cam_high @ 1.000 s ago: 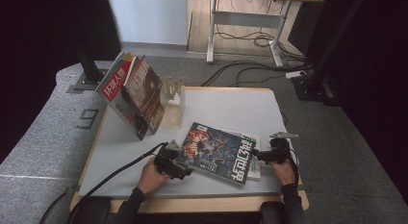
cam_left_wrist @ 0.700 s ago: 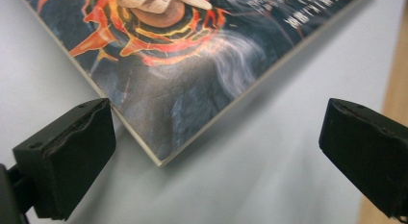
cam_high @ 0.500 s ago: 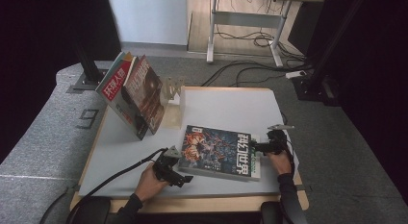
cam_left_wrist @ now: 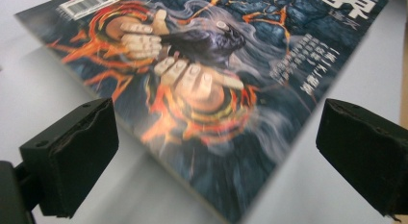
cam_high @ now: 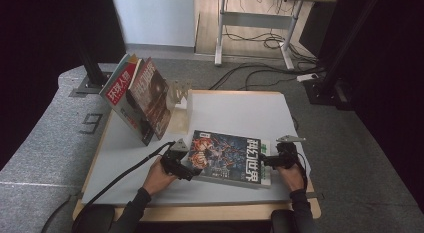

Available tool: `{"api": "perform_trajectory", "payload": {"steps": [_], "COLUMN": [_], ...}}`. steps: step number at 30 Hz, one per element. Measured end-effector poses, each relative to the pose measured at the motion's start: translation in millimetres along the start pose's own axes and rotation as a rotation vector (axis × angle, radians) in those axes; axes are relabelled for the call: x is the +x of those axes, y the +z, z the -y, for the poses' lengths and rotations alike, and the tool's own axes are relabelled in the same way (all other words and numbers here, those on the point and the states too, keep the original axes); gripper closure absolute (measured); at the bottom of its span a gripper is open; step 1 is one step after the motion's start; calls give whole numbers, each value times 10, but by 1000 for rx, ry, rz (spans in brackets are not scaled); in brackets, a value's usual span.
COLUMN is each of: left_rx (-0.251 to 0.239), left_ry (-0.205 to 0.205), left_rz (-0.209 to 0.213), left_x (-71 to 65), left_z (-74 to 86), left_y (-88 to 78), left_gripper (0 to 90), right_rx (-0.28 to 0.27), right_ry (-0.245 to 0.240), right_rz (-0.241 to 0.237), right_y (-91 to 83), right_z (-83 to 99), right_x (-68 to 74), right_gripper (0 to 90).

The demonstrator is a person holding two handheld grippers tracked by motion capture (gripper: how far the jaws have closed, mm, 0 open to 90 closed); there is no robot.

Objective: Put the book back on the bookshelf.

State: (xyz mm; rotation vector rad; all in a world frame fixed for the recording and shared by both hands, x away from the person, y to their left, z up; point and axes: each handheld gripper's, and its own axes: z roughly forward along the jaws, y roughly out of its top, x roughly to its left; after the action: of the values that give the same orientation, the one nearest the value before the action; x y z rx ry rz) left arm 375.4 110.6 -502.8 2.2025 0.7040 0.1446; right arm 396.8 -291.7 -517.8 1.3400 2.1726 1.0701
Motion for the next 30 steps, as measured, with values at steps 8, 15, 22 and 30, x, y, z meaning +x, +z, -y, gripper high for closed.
{"api": "perform_trajectory", "payload": {"steps": [8,15,22,30], "left_rx": [6,30,55,40], "left_ry": [3,25,48,50], "left_rz": [-30,-71,-83,-102], "left_x": [154,241,331,462], "left_z": [-150,-307,-452,-553], "left_y": [229,399,530,634], "left_gripper": [8,0,0,0], "right_rx": [15,13,5,4], "right_ry": [-37,-57,-72,-88], "right_rz": [-22,-34,-58,-85], "right_y": [-47,-115,-195,-256], "right_z": [74,155,247,314], "right_x": [138,236,334,435], "right_gripper": [6,6,7,7]}}
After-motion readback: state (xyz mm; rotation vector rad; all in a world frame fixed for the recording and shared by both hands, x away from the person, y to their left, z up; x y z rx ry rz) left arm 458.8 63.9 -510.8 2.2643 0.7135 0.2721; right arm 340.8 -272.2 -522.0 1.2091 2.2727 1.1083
